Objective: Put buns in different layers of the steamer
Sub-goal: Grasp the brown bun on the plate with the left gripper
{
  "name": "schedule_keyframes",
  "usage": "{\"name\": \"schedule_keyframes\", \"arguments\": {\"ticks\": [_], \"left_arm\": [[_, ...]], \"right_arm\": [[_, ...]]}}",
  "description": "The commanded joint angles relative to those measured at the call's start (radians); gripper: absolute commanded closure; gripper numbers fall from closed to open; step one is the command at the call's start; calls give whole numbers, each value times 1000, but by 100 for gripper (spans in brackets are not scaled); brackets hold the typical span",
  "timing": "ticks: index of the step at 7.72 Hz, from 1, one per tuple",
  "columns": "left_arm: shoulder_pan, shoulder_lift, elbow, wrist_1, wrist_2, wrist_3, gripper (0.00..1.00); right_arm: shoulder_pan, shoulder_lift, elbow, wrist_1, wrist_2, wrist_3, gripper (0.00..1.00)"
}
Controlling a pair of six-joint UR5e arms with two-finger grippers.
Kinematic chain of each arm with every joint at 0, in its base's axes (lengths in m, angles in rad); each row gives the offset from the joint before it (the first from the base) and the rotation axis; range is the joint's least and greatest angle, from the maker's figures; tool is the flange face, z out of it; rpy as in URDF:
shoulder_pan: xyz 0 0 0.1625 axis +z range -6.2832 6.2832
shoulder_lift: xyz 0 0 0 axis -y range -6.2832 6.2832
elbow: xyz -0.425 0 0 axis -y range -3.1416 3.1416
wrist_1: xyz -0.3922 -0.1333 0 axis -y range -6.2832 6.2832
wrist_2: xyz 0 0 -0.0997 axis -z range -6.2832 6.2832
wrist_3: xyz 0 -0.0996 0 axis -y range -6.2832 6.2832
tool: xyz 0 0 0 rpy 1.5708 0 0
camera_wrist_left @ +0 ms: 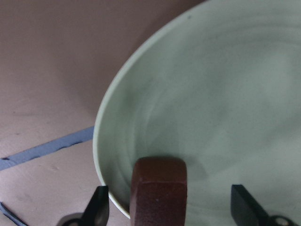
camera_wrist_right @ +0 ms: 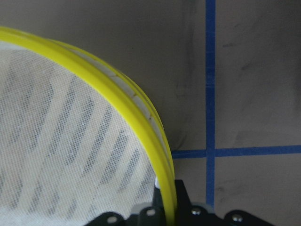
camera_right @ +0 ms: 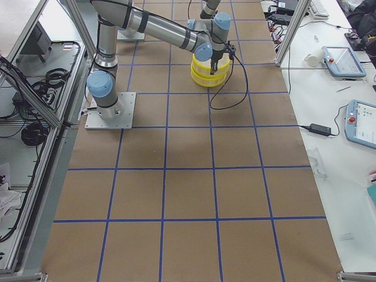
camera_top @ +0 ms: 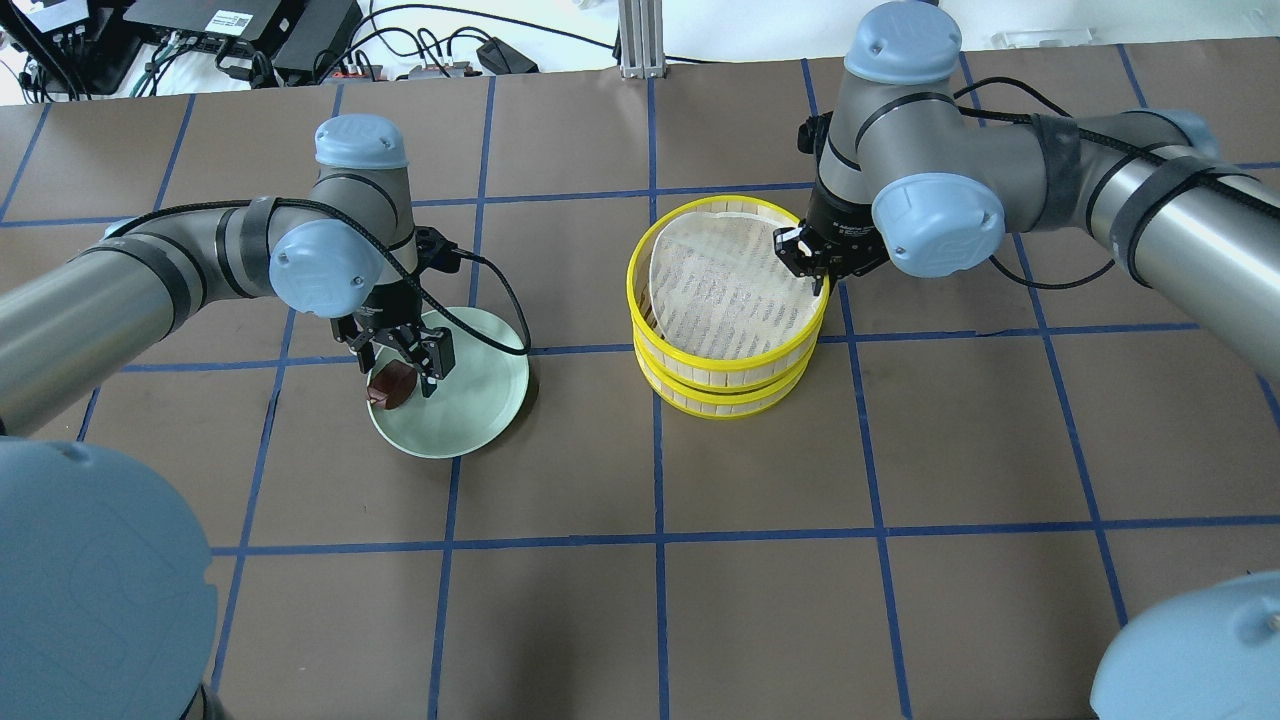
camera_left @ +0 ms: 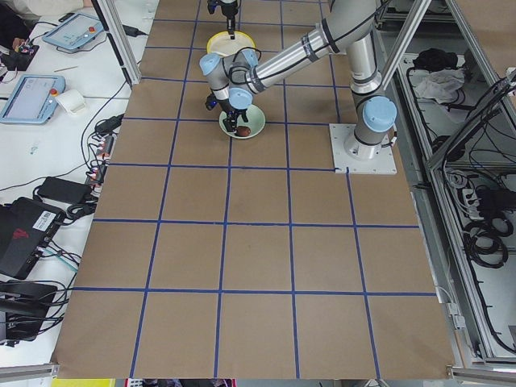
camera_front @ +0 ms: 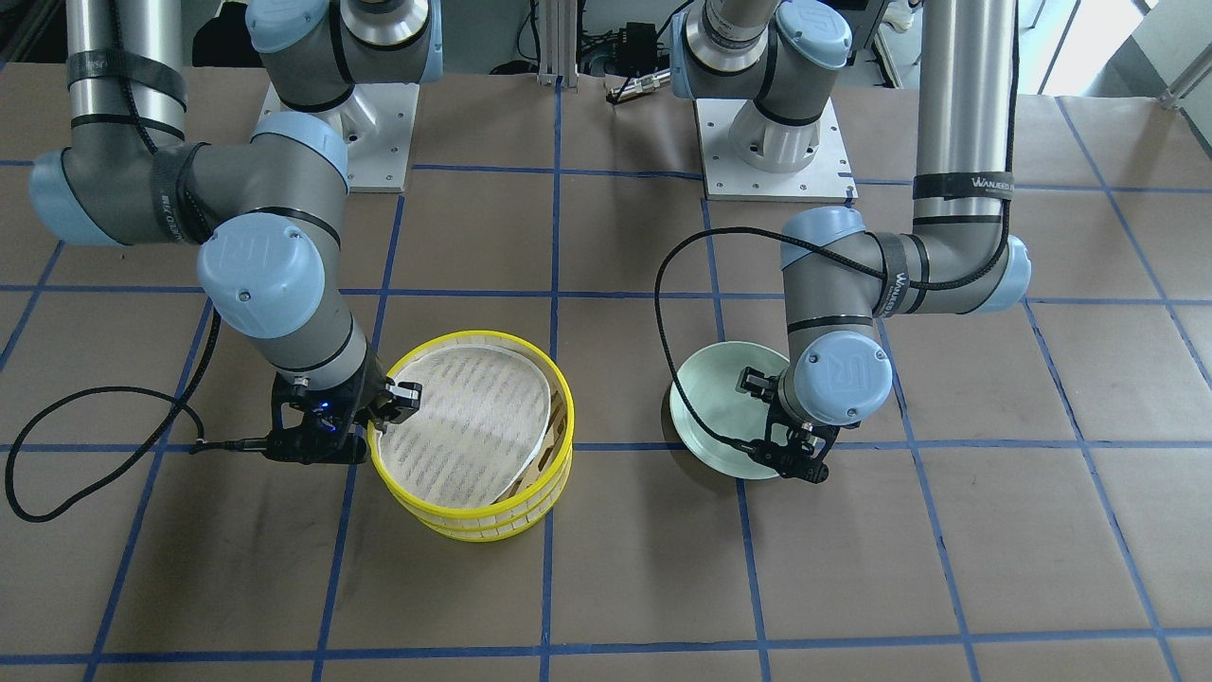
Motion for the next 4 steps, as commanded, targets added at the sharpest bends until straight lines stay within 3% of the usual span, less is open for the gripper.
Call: {"name": "schedule_keyframes", "arguments": {"ticks": [1,3,4], "left_arm": [[0,1,3,0,2,1,17],[0,1,4,0,0,0,26],[0,1,7,0,-1,-2,47]], "right_arm": [[-1,0,0,-6,5,0,100],[-1,0,2,-5,1,-6,100],[-4,2,4,-3,-3,-30,100]]}}
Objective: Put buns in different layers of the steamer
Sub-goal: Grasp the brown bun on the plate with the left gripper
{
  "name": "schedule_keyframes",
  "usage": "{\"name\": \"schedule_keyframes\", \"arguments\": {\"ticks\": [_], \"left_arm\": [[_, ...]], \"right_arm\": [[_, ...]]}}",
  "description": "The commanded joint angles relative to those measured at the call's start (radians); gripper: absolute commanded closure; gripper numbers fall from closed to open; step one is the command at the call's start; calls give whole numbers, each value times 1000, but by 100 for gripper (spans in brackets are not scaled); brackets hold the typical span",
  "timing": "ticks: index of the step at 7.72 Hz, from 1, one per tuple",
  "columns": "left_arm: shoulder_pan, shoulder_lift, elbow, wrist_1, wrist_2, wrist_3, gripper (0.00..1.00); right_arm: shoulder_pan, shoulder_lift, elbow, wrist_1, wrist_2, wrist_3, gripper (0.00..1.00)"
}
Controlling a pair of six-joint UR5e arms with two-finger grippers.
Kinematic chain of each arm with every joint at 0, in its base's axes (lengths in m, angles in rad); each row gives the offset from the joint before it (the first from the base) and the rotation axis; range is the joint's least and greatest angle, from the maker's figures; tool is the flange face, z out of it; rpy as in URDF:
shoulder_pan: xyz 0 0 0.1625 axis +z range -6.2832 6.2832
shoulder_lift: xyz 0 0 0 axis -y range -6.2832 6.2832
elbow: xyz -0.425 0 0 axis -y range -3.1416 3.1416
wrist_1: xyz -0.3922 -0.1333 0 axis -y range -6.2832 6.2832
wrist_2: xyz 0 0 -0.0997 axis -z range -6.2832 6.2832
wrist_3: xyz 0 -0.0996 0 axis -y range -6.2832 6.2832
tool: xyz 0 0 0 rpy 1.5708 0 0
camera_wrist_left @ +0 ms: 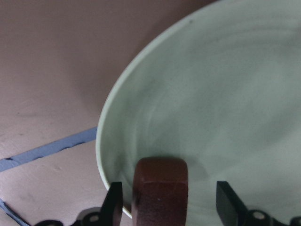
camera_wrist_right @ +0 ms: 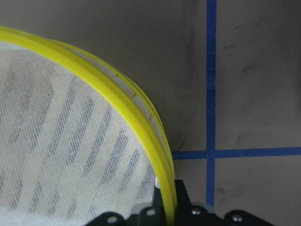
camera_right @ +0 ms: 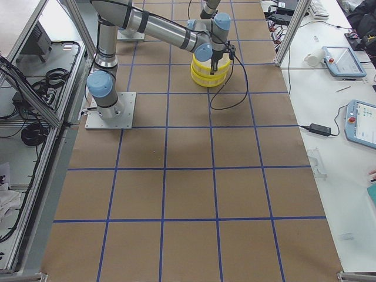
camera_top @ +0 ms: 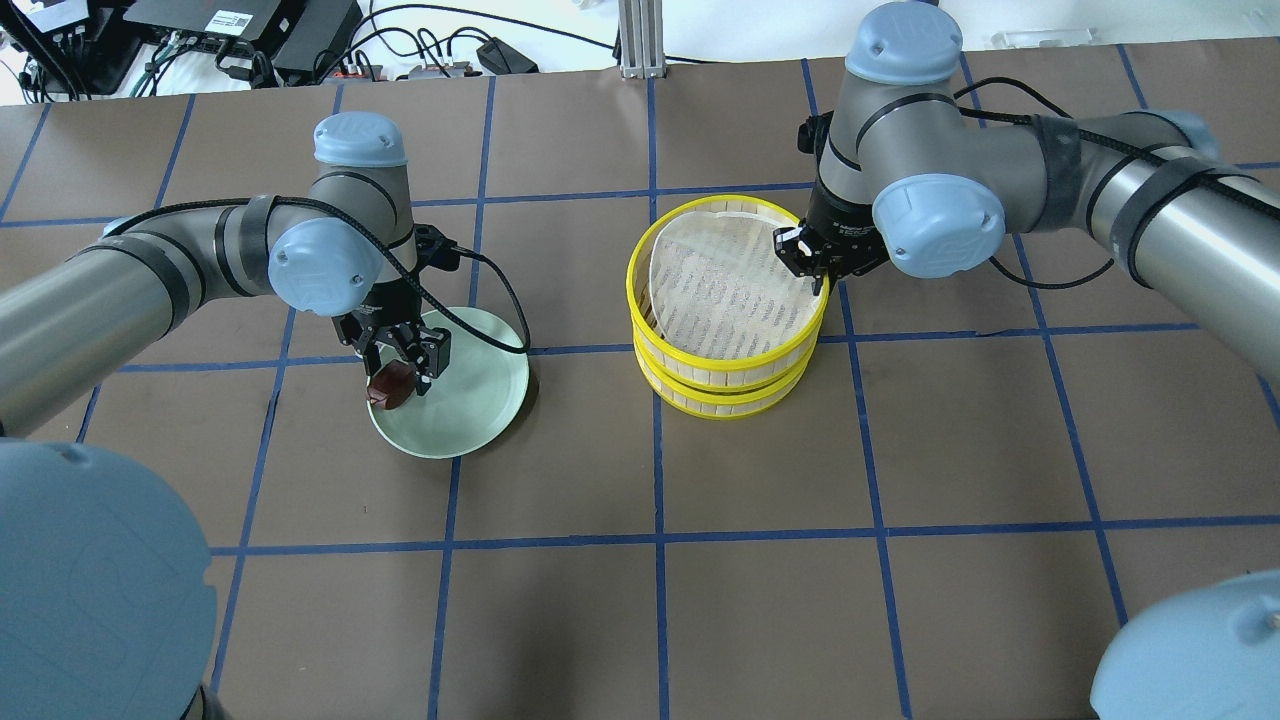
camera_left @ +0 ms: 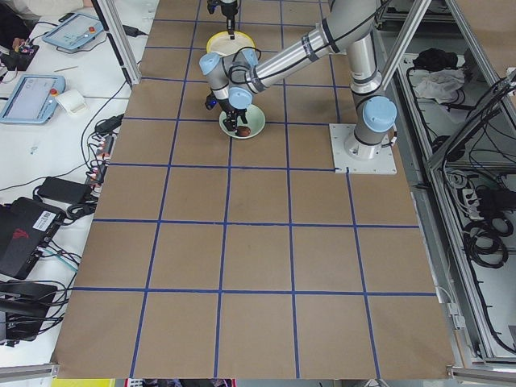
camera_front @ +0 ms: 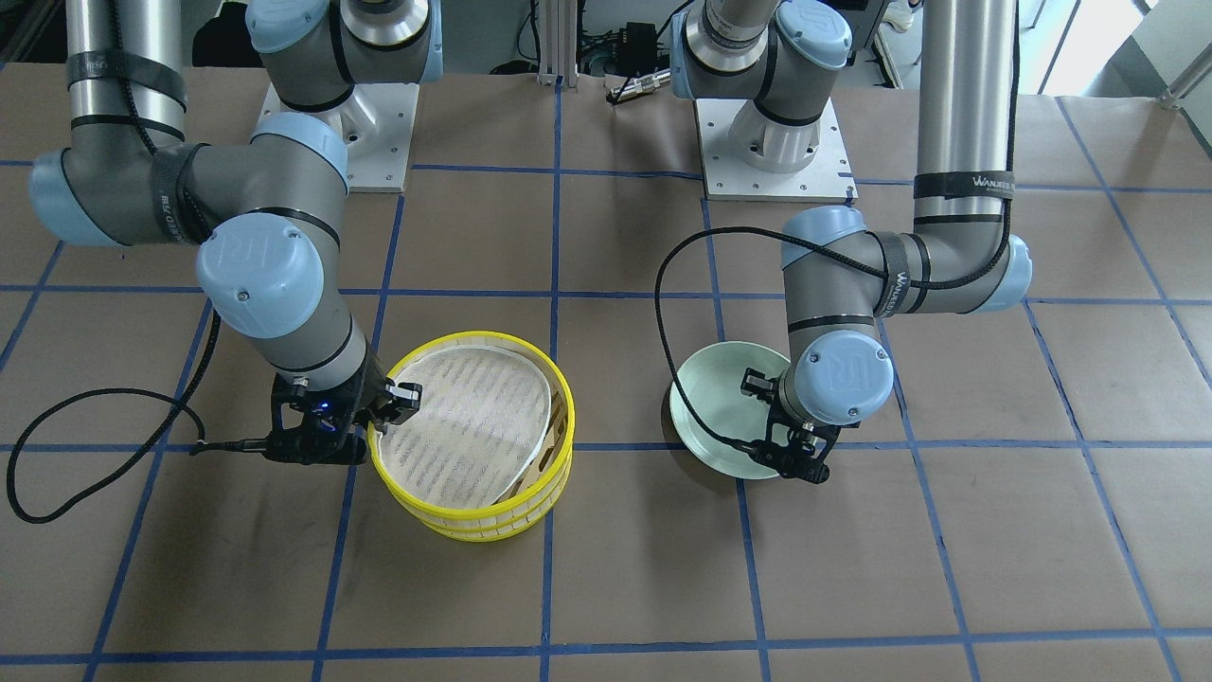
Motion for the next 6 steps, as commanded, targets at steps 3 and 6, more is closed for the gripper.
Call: {"name": "schedule_keyframes", "arguments": {"ticks": [3,6], "left_arm": [[0,5,13,2,-5,-11,98],[-2,52,37,-8,-11,-11,100]], "right_arm": [[-6,0,11,1,2,-26,100],[-6,0,11,-2,5,-23,100]]}}
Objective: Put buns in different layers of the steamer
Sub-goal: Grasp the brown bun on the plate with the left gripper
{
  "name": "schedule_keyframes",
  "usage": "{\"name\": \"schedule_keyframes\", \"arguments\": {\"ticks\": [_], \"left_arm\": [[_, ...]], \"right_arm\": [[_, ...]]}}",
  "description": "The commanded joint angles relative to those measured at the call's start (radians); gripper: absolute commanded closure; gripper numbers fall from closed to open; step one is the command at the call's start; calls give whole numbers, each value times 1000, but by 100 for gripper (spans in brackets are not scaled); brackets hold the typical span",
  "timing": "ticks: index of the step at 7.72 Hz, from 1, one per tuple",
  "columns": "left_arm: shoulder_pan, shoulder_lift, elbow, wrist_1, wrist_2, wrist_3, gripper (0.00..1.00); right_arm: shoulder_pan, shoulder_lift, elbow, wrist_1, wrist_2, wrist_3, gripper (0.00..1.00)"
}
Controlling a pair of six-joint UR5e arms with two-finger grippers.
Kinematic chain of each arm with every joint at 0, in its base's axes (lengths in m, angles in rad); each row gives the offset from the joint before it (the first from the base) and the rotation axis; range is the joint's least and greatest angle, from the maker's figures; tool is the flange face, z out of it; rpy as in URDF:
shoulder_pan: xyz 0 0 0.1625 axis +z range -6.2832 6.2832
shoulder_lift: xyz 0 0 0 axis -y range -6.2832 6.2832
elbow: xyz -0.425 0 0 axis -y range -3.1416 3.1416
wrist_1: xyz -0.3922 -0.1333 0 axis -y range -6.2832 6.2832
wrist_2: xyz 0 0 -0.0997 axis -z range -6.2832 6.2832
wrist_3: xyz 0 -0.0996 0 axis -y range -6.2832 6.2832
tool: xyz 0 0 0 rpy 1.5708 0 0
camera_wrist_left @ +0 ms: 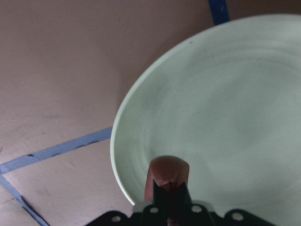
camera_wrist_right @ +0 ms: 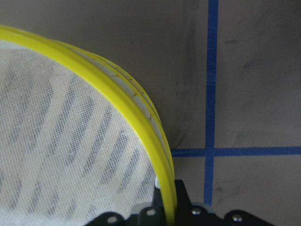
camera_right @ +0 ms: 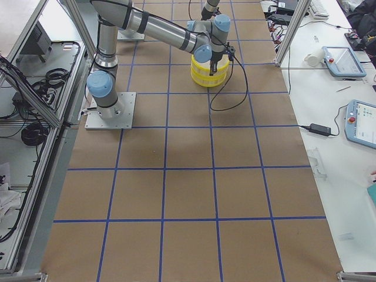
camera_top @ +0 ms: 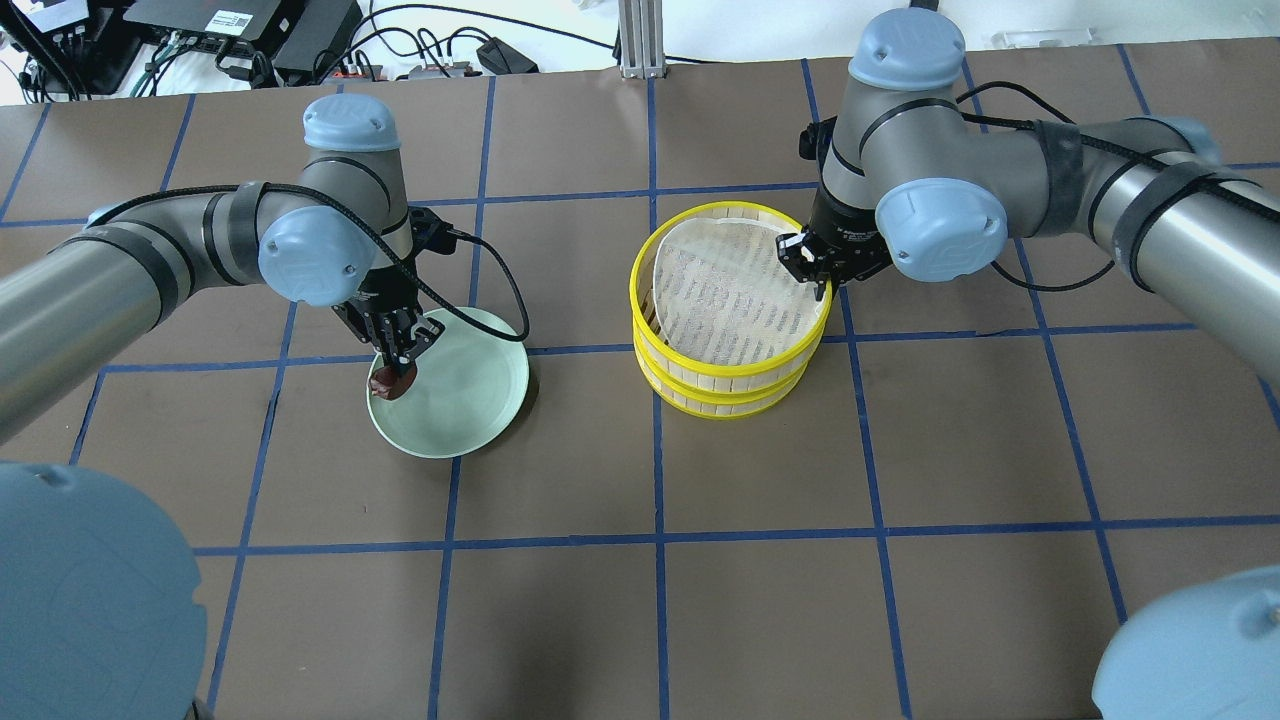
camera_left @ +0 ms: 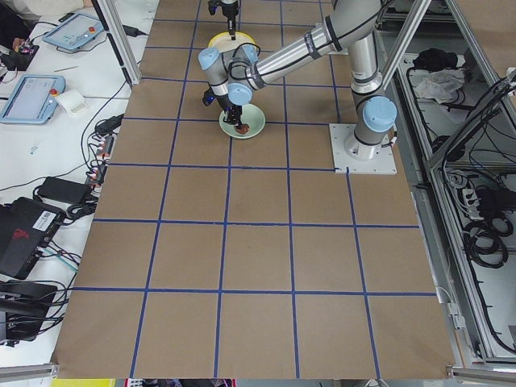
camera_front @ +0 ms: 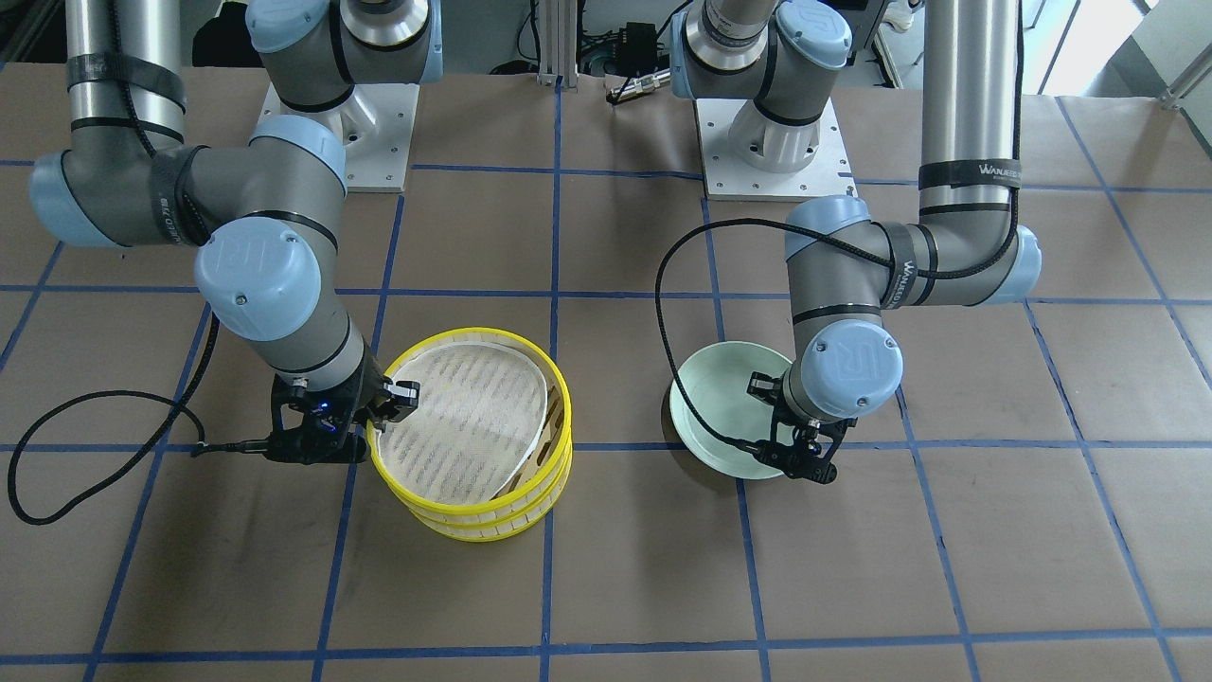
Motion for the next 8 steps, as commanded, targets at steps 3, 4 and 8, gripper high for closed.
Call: {"name": "schedule_keyframes", "arguments": {"ticks": [3,4,8], "left_arm": [[0,69,66,-48,2,1,100],[0,73,78,-49,1,1,100],[-4,91,87,-54,-7,-1,100]], "right_arm": [[0,0,0,-3,5,1,100],[0,0,0,-3,5,1,100],[0,0,0,-1,5,-1,98]]}}
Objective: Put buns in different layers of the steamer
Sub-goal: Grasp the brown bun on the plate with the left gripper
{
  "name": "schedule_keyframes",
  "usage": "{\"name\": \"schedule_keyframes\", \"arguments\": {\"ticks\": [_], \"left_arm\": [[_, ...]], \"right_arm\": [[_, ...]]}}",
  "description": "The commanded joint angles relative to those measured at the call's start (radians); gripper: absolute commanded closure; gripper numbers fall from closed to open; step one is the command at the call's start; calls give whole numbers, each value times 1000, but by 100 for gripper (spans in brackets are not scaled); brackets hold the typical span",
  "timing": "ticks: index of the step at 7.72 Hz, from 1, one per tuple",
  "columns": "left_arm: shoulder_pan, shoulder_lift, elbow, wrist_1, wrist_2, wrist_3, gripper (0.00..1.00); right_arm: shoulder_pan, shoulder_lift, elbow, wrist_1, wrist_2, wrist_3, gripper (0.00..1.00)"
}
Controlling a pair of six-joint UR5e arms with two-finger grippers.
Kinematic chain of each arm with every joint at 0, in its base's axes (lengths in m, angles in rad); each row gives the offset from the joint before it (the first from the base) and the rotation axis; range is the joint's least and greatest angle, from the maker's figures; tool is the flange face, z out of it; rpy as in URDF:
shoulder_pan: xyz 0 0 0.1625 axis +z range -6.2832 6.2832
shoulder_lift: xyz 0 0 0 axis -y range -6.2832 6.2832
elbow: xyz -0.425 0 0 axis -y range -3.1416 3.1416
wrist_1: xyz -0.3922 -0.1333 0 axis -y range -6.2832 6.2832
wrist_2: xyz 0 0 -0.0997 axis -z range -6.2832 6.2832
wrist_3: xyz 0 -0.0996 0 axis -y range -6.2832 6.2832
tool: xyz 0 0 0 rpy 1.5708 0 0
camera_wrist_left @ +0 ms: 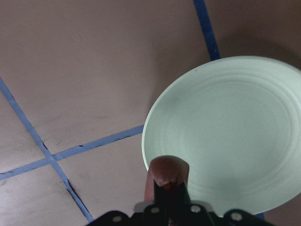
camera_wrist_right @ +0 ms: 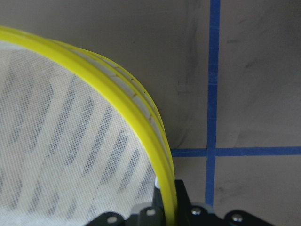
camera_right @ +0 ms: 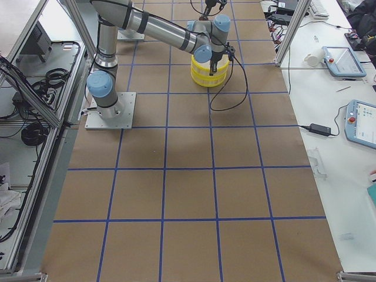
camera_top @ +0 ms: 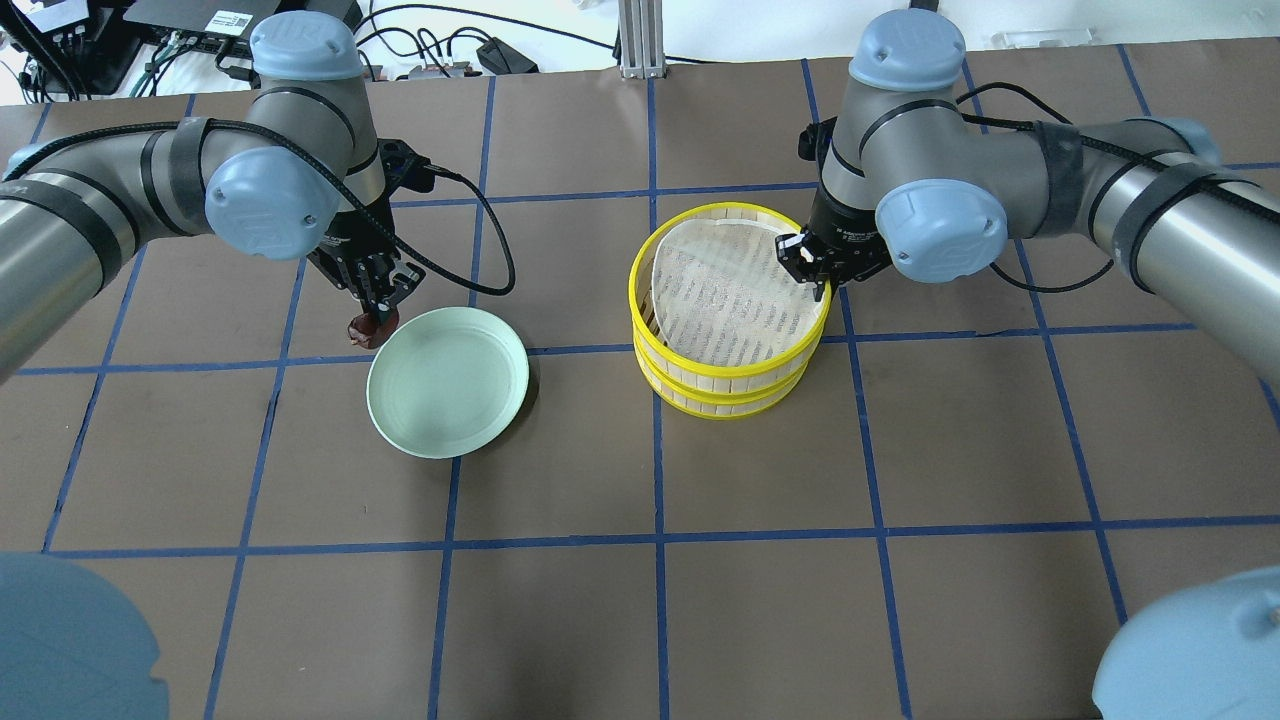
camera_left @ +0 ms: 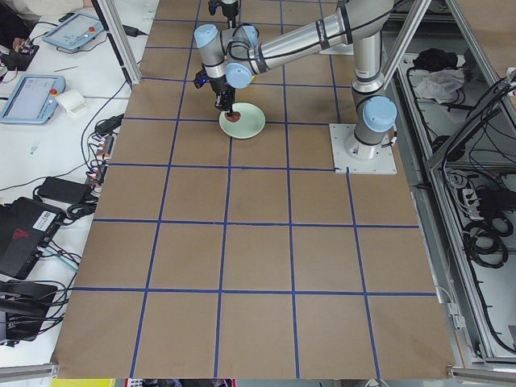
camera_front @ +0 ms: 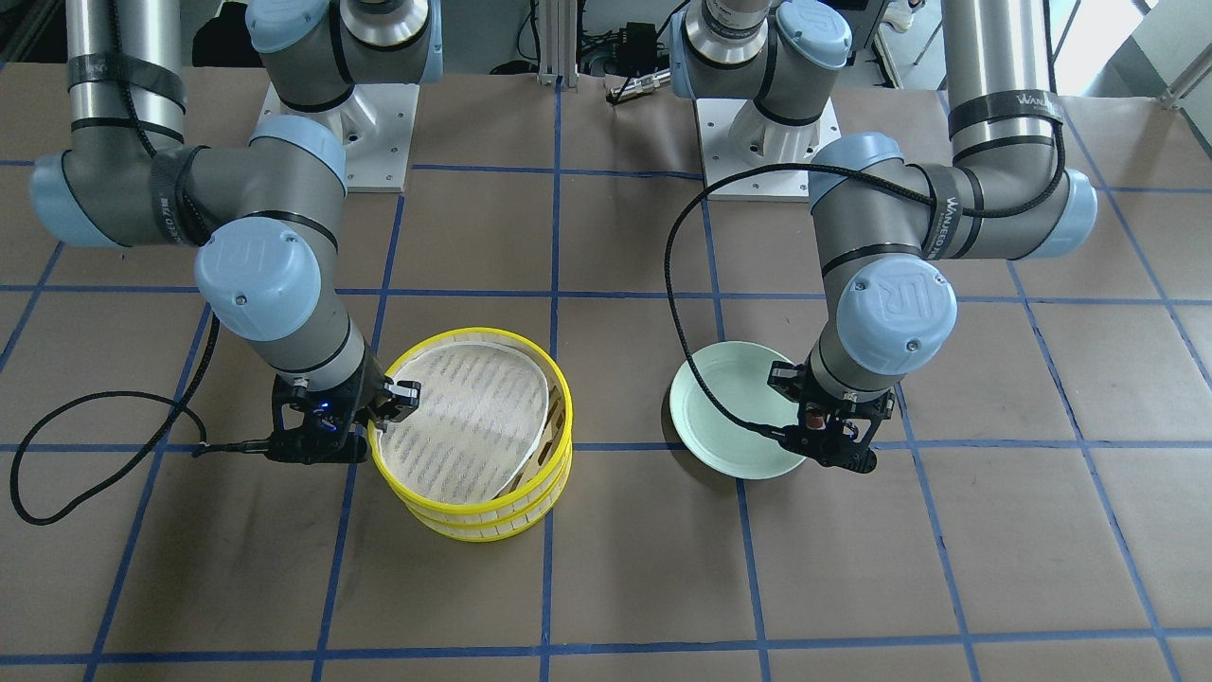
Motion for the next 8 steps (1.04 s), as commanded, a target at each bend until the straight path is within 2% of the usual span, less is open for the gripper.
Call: {"name": "schedule_keyframes", "arguments": {"ticks": [1,6,8], "left_arm": [[-7,10,12,0,-4,-4,100],[-20,14,24,0,-10,-53,100],[-29,14,32,0,-9,-56,100]], "right_arm": [[0,0,0,0,-2,0,95],[0,0,0,0,0,0,86],[0,0,0,0,0,0,74]]}}
